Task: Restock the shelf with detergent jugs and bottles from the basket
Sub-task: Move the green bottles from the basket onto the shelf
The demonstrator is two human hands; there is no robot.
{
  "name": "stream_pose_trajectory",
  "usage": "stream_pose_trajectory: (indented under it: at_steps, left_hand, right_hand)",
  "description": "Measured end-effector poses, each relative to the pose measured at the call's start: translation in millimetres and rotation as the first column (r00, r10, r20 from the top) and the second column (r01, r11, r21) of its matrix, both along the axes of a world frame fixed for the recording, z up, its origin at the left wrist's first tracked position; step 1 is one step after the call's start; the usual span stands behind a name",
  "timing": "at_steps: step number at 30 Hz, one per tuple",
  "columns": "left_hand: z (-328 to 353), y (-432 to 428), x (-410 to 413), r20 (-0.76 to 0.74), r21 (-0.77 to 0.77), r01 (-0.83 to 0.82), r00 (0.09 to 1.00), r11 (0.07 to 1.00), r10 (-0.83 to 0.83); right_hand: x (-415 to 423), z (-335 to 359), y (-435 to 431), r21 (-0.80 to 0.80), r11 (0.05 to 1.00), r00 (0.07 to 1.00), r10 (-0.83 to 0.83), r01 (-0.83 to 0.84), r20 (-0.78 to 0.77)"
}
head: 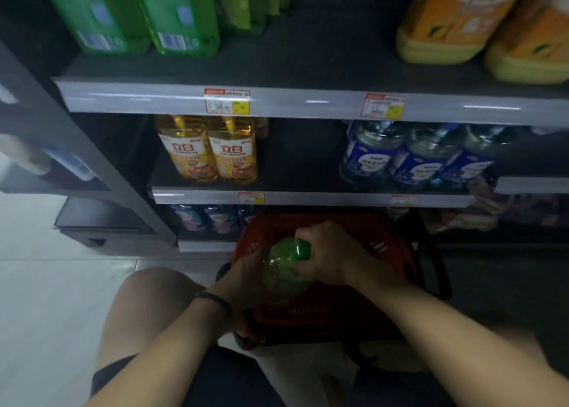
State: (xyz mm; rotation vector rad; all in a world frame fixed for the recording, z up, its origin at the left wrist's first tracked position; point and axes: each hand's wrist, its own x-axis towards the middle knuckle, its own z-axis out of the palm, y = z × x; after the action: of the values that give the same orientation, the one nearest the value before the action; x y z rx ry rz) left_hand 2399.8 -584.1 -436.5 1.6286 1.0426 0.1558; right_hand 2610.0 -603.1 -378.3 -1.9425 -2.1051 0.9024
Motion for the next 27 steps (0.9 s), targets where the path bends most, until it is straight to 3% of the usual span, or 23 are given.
stream_pose_trajectory:
  at_steps: [2,5,7,15,19,23,27]
  left_hand:
    - [14.8,-8.5,-0.4,0.107,-0.058,-0.078,0.991,0.995,0.084]
    - [31.5,-7.6,0.4,0.192,0.086,-0.120,0.976,0.989,0.102]
    - [50.4,-7.8,-1.2,0.275,0.075,-0.196,0.946,0.978,0.168]
    - [130.4,5.8,-16.1,0.459,0.134,-0.320,0.859,0.938,0.228]
    - [175.7,16.2,-17.9,0.521,0.128,-0.377,0.813,0.917,0.261]
    - [213.9,36.3,-15.7,0.559,0.133,-0.420,0.780,0.898,0.282]
    - [243.2,57.7,-6.5,0.596,0.123,-0.423,0.755,0.898,0.274]
  right_hand:
    - [-1.0,35.3,-1.2,0.086,0.996,1.000,0.015,-0.015,-0.007]
    - [-1.6,79.9,1.8,0.138,0.990,1.000,0.017,-0.018,0.010]
    - [-1.7,105.4,4.9,0.164,0.986,1.000,0.017,-0.019,0.012]
    - [-6.5,171.2,7.6,0.364,0.909,0.932,-0.067,0.205,-0.356]
    - [3.5,172.0,5.7,0.270,0.882,0.785,-0.161,0.386,-0.598]
    - [4.3,167.3,9.7,0.121,0.958,0.756,-0.123,0.259,-0.643]
    - [-1.2,175.9,25.3,0.143,0.951,0.699,-0.096,0.275,-0.708]
